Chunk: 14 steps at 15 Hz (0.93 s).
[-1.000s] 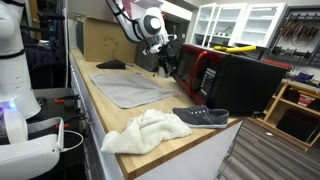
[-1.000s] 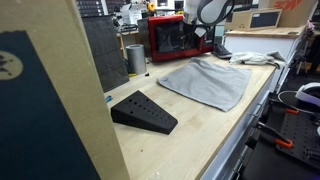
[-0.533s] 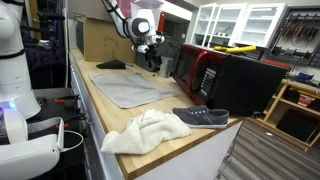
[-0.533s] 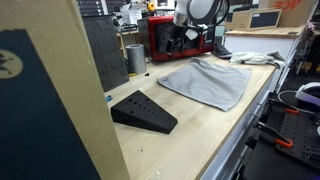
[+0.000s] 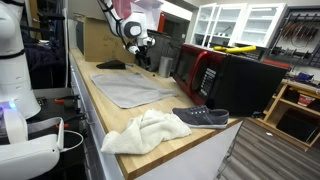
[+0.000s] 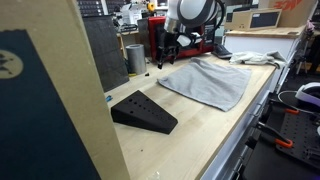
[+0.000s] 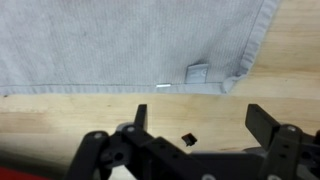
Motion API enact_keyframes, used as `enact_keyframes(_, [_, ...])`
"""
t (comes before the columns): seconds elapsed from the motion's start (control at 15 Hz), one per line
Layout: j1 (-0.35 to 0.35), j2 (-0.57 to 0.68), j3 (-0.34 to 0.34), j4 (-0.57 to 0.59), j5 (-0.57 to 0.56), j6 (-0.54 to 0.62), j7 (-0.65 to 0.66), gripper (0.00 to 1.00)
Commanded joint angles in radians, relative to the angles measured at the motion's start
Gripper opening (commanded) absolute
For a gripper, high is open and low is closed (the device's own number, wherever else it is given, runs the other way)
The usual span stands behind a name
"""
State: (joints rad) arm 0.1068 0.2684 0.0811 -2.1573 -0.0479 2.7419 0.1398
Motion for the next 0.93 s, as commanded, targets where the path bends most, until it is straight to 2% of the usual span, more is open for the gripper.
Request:
enact_keyframes(0.0, [0.013,0.028,0.026,0.017,0.056,0.003,-0.010,1.00])
enact_keyframes(0.27, [0.019,0.037,0.048,0.023,0.080,0.021,-0.031,1.00])
enact_keyframes(0.4, [0.040,0.010,0.030,0.020,0.042,-0.004,-0.003,1.00])
enact_keyframes(0.67, [0.064,-0.117,0.013,-0.021,-0.009,-0.137,0.031,1.00])
enact_keyframes(0.87, [0.055,-0.223,0.024,-0.043,-0.010,-0.289,0.036,1.00])
